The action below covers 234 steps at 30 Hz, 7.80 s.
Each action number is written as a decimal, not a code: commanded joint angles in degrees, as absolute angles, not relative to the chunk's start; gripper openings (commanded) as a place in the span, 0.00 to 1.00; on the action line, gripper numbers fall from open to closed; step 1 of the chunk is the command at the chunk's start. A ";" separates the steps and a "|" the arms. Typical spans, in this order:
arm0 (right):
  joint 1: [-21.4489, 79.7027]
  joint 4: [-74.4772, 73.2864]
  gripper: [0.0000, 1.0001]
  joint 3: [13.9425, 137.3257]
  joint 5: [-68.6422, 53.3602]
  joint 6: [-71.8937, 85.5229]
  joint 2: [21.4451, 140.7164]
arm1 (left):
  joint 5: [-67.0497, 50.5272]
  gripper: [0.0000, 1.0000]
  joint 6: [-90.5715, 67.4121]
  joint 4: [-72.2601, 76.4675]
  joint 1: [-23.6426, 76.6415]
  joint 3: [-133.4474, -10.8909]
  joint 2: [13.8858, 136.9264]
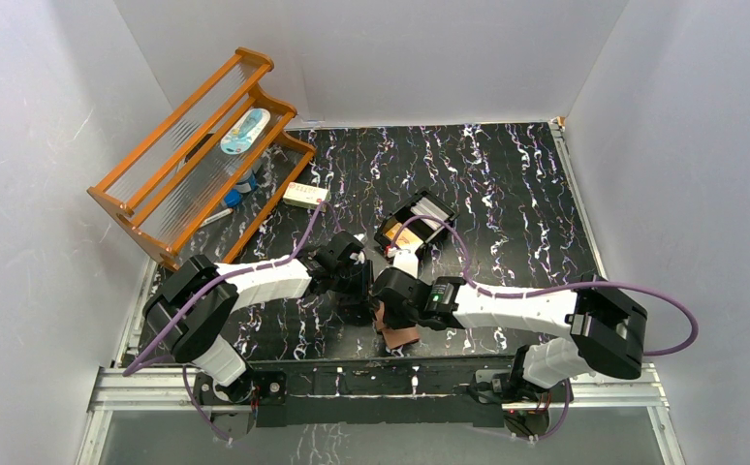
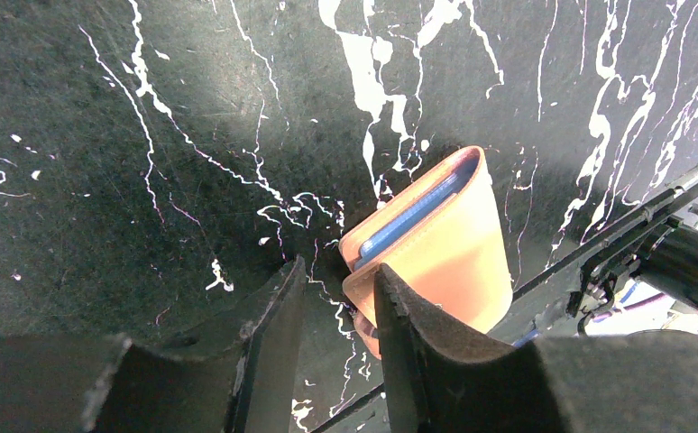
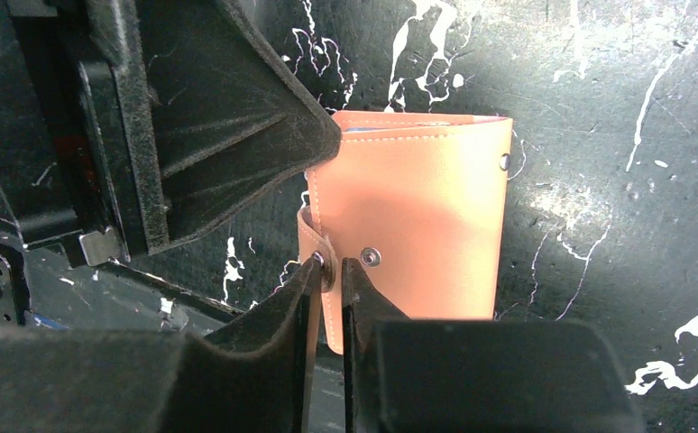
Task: Put the credit cards into the card holder
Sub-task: Close the card holder at the center of the board.
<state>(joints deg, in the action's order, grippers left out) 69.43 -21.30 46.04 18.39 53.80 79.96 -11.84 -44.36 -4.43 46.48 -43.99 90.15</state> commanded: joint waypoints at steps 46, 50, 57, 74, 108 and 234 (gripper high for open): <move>69.61 -25.19 0.00 50.89 22.43 46.20 81.77 | -9.57 0.35 -43.07 -8.35 46.62 -43.02 90.25; 69.61 -24.74 0.00 50.78 22.55 45.97 80.80 | -9.67 0.35 -42.94 -8.52 46.67 -43.29 90.52; 69.61 -24.86 0.00 50.03 23.00 46.08 80.96 | -9.84 0.35 -42.98 -8.59 46.64 -43.42 90.89; 69.61 -26.12 0.00 49.13 23.36 47.07 83.33 | -9.67 0.35 -43.33 -8.51 46.76 -43.24 90.21; 69.60 -27.95 0.00 49.04 23.87 48.45 81.69 | -9.34 0.35 -43.29 -8.44 46.93 -43.12 91.02; 66.00 -29.37 0.00 49.73 19.59 45.30 92.83 | -15.14 0.15 -47.90 5.01 48.69 -37.98 92.27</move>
<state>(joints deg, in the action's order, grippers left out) 66.46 -28.53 51.66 19.05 46.17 87.85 -17.93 -49.08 9.67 48.12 -39.09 90.35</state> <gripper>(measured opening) 0.011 0.152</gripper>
